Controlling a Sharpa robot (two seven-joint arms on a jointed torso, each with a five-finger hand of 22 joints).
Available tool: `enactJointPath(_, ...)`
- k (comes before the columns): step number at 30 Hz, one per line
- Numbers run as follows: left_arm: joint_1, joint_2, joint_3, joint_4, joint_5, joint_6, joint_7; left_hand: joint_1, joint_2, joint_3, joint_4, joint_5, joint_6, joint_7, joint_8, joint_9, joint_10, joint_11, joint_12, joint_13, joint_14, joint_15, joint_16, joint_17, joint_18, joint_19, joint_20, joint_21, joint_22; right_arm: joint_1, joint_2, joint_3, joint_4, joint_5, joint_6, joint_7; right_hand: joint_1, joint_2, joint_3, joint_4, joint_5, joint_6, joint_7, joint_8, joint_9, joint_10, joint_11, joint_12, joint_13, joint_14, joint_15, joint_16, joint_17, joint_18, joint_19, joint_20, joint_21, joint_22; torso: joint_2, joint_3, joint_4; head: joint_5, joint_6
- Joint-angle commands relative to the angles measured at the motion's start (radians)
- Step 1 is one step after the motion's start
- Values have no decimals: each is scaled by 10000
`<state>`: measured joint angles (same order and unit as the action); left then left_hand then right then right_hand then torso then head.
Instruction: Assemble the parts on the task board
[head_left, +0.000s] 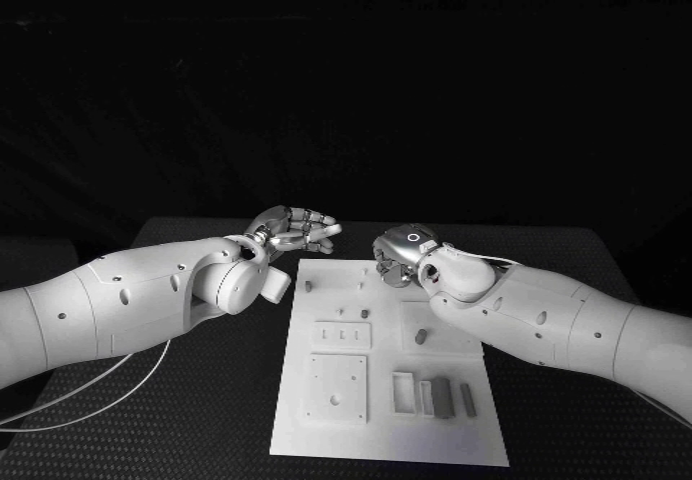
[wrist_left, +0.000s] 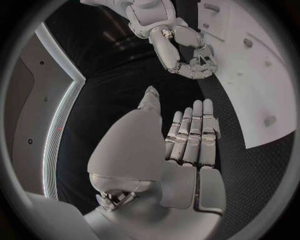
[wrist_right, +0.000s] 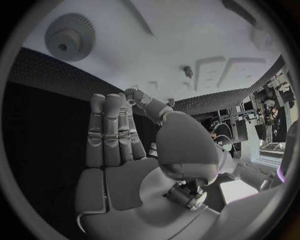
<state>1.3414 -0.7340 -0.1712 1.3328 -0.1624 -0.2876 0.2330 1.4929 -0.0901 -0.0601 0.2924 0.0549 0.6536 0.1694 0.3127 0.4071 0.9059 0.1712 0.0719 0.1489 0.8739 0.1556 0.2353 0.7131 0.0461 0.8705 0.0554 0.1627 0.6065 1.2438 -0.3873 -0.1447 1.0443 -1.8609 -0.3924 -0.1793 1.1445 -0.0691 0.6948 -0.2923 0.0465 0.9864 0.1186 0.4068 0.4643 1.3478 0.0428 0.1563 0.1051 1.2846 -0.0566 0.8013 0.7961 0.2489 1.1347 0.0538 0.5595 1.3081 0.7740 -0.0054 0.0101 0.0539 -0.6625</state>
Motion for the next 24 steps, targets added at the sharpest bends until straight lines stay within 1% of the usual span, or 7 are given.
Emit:
enactJointPath(1, 17, 51, 13, -20, -4, 61, 90, 13, 61, -9, -9, -35, 101, 2, 63, 17, 73, 16, 50, -16, 81, 6, 56, -13, 192, 55, 11, 33, 10, -1, 135, 2, -118, -346, -243, -236, 58, 55, 56, 12, 39, 76, -27, 62, 36, 100, 2, 32, 584, -11, -81, 50, 16, 129, 6, -91, 56, 260, -5, -4, 24, 10, 20)
enactJointPath(3, 18, 78, 14, -33, -3, 56, 95, 17, 67, -11, -9, -35, 107, 1, 66, 19, 78, 16, 51, -20, 81, 6, 56, -15, 192, 56, 10, 32, 11, -3, 238, 2, -224, -351, -247, -227, 58, 54, 59, 13, 39, 78, -27, 62, 40, 102, 1, 30, 588, -11, -83, 54, 17, 129, 6, -93, 66, 259, -10, -10, 13, 23, 2)
enactJointPath(10, 98, 109, 14, -17, -4, 35, 96, 19, 66, -22, -7, -35, 117, 1, 72, 21, 88, 14, 54, -30, 81, 6, 56, -21, 189, 55, 11, 28, 11, -4, 523, 0, -527, -365, -245, -218, 57, 47, 64, 12, 39, 79, -28, 57, 49, 103, 0, 22, 599, -13, -84, 64, 21, 129, 3, -98, 91, 260, 40, -25, 34, 85, 7)
enactJointPath(13, 121, 123, 14, -7, -4, 31, 103, 18, 64, -27, -7, -35, 120, 1, 74, 22, 92, 14, 55, -33, 81, 7, 56, -23, 187, 55, 11, 27, 12, -5, 602, 0, -596, -365, -232, -207, 57, 47, 66, 13, 39, 79, -28, 56, 52, 103, 0, 20, 602, -15, -84, 66, 22, 129, 1, -99, 97, 260, 70, -36, 76, 62, 26)
enactJointPath(16, 152, 131, 14, 7, -4, 22, 101, 19, 64, -30, -7, -35, 122, 0, 75, 22, 95, 13, 56, -36, 81, 7, 56, -24, 187, 55, 11, 26, 12, -8, 704, 0, -705, -366, -239, -194, 56, 46, 68, 13, 39, 79, -28, 55, 54, 103, 0, 17, 605, -16, -83, 68, 23, 129, -1, -99, 104, 260, 69, -43, 75, 87, -1)
enactJointPath(19, 187, 137, 14, 26, -4, 13, 104, 19, 64, -32, -7, -35, 125, 1, 77, 23, 99, 13, 57, -38, 81, 7, 56, -26, 186, 56, 10, 26, 12, -9, 770, 0, -768, -366, -239, -188, 55, 45, 69, 13, 39, 79, -28, 54, 56, 103, 0, 16, 607, -17, -83, 69, 23, 129, -3, -100, 108, 260, 88, -48, 85, 49, 23)
enactJointPath(24, 260, 147, 14, 77, -4, -33, 111, 22, 61, -43, -7, -35, 138, -1, 84, 26, 120, 19, 65, -46, 75, 8, 53, -33, 183, 53, 10, 20, 13, -10, 851, -1, -839, -365, -222, -171, 54, 45, 72, 14, 39, 78, -27, 52, 59, 104, 0, 13, 611, -18, -83, 72, 24, 129, -6, -100, 117, 259, 139, -67, 132, 71, 49)
